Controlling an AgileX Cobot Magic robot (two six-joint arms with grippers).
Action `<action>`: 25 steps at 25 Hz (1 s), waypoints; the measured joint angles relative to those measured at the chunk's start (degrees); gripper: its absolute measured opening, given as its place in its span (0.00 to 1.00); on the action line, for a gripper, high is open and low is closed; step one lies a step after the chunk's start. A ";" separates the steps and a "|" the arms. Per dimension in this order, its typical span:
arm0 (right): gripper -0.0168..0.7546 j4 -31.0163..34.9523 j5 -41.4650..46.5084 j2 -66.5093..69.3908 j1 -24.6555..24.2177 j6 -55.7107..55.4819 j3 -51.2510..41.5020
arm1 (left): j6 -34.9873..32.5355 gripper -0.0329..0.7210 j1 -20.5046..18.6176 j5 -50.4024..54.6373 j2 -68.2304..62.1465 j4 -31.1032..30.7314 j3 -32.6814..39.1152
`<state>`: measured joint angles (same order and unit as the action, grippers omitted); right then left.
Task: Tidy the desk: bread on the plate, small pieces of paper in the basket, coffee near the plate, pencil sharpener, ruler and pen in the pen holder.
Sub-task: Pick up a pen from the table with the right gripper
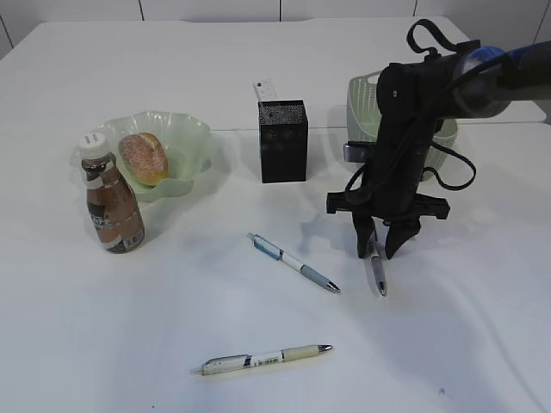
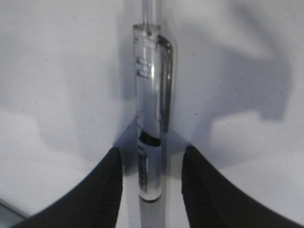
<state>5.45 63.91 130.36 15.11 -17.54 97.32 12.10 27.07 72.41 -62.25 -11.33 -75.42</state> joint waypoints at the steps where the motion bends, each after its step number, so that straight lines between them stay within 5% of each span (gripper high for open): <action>1: 0.46 -0.08 0.00 0.00 0.00 0.00 0.00 | 0.00 0.40 0.00 0.00 0.00 0.00 0.00; 9: 0.32 -2.19 0.00 0.12 0.00 0.00 0.10 | 0.00 0.40 0.00 0.00 0.00 0.00 0.00; 12: 0.19 -2.33 0.00 0.12 0.00 0.00 0.10 | 0.00 0.40 0.00 0.00 0.00 0.00 0.00; 25: 0.16 -2.46 4.21 0.35 0.00 2.01 1.71 | 0.00 0.40 0.00 0.00 0.00 0.00 0.00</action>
<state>2.99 68.12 130.71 15.11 -15.54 99.03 12.10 27.07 72.41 -62.25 -11.33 -75.42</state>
